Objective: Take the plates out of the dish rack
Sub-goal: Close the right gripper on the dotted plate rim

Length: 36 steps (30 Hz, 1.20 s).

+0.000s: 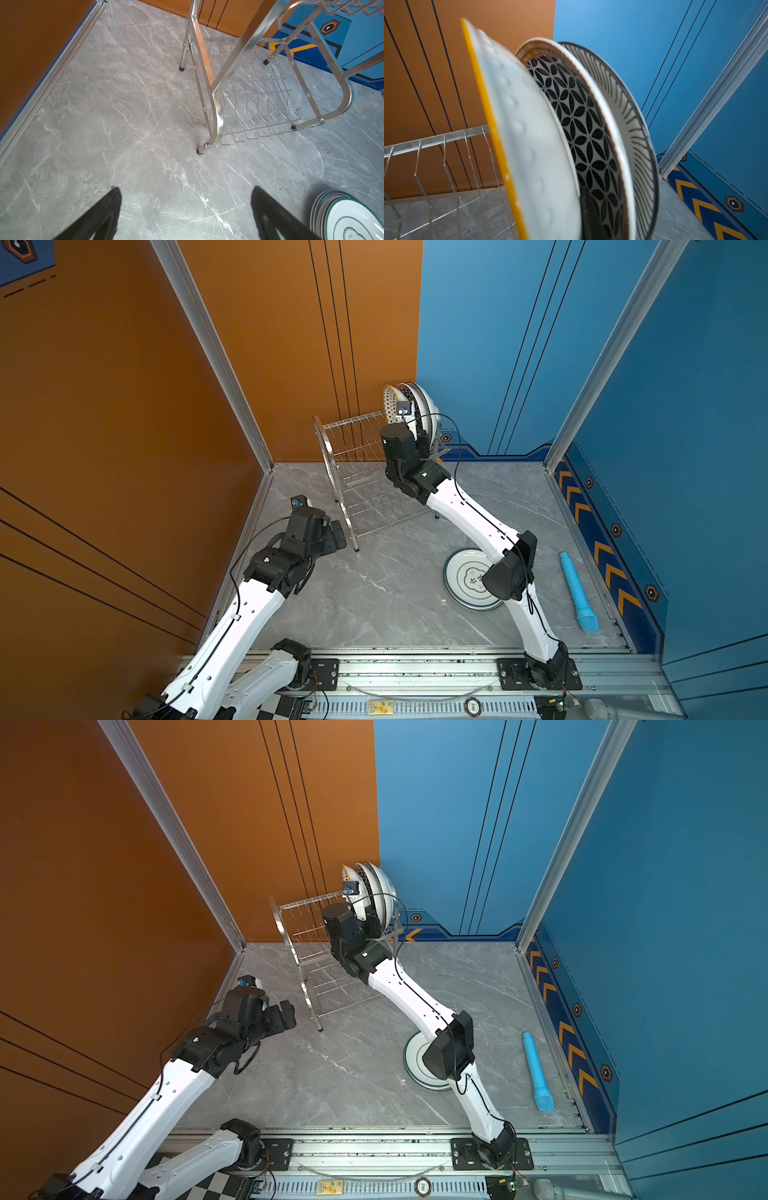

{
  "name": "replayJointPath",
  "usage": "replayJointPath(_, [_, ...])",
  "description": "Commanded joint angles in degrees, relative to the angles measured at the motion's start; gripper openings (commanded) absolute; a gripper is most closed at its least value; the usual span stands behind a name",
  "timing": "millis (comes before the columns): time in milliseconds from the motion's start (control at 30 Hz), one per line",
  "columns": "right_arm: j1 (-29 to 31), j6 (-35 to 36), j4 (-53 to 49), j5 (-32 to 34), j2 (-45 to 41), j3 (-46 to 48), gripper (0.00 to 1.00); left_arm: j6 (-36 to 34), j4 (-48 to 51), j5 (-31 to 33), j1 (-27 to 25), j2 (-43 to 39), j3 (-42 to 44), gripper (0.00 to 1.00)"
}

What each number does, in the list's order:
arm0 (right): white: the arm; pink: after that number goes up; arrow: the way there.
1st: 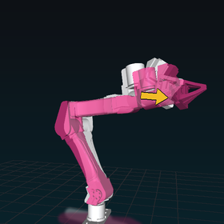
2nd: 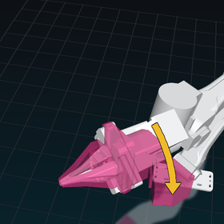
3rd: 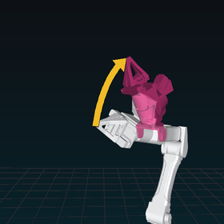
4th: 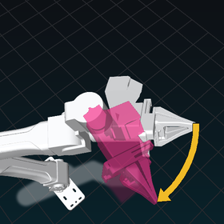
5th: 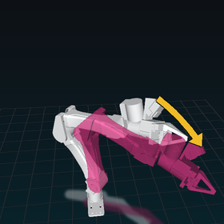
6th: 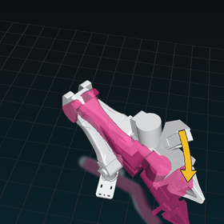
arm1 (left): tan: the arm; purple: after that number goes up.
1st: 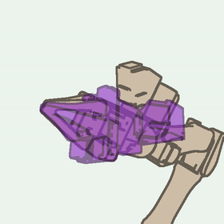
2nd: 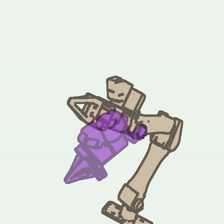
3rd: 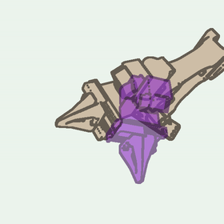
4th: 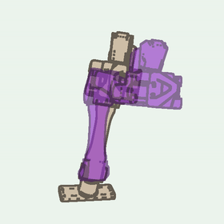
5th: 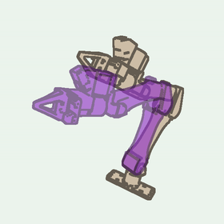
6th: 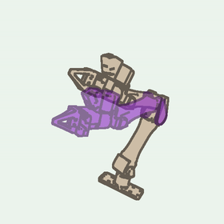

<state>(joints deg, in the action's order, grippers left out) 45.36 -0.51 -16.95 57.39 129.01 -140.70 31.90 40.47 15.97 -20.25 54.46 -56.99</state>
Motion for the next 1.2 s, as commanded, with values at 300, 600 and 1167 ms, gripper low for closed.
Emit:
replayJointPath(300, [0.51,4.98,16.21,2.83,-2.24,8.96,0.0,-0.61,-0.86,-1.19,0.74,0.21,-0.24,0.98])
replayJointPath(600, [1.03,9.63,22.2,3.56,-3.1,9.31,0.0,-0.52,-0.92,-1.36,0.74,0.41,-0.18,0.98])
replayJointPath(1167, [2.03,22.69,40.81,7.17,-2.97,10.72,0.0,-0.39,-1.18,-1.44,0.83,0.7,-0.01,0.98])
